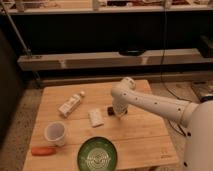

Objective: Push the eraser across the table

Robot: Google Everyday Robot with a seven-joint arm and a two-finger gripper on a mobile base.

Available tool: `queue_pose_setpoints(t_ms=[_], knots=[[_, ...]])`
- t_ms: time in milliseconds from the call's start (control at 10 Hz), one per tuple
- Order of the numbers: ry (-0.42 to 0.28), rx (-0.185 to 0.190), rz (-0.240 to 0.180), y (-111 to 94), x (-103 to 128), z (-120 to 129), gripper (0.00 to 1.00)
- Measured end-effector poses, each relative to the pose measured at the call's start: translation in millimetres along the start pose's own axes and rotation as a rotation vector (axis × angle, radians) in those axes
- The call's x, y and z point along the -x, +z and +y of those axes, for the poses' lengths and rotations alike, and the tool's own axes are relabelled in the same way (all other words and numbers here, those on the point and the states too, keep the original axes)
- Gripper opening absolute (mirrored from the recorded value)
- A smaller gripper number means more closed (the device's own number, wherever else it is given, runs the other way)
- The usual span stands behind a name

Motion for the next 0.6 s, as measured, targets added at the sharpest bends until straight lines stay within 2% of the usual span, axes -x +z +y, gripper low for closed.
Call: queue_pose_setpoints(t_ms=[600], knots=[[-0.024,-0.034,0.018,5,-14,-41,0.02]])
